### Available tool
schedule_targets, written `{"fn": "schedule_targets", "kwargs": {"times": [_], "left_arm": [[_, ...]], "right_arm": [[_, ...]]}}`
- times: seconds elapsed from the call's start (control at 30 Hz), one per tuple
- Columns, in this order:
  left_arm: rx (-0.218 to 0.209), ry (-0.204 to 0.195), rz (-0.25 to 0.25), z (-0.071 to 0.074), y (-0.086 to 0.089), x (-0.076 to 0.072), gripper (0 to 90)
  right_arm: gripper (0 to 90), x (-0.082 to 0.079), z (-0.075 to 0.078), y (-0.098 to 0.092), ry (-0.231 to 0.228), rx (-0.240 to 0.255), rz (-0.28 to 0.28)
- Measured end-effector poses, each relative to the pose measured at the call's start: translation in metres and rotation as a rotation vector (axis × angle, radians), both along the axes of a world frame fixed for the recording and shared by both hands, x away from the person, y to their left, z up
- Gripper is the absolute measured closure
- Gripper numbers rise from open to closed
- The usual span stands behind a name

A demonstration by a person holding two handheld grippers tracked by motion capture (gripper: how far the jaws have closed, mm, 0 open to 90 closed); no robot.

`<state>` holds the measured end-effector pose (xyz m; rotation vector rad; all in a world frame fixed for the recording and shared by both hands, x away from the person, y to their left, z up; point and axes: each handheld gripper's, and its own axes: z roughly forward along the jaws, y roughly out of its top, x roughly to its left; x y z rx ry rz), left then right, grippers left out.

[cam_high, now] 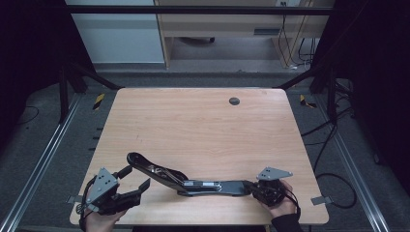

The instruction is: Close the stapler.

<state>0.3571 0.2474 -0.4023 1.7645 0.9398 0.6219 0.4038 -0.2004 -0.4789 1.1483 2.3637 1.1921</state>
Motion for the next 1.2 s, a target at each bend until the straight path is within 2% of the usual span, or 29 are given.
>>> {"fn": "schedule_targets", "kwargs": {"times": [0.23,0.53,0.73,0.87,1.2], "left_arm": [[-0.018,-0.004,-0.001,0.005,-0.004,0.008,28.6],[-0.022,-0.024,-0.003,0.006,-0.01,0.014,34.5],[-0.029,-0.024,0.001,0.009,-0.012,0.018,41.9],[-0.049,-0.015,0.01,0.01,-0.009,0.019,49.8],[-0.052,-0.01,0.006,0.015,-0.014,0.02,52.2]], "right_arm": [[90.0,0.001,-0.001,0.001,0.009,-0.018,-0.007],[90.0,0.004,-0.005,0.006,0.027,-0.043,0.007],[90.0,0.004,-0.007,0.008,0.041,-0.042,0.027],[90.0,0.004,-0.009,0.01,0.056,-0.053,0.035],[90.0,0.005,-0.009,0.01,0.063,-0.044,0.036]]}}
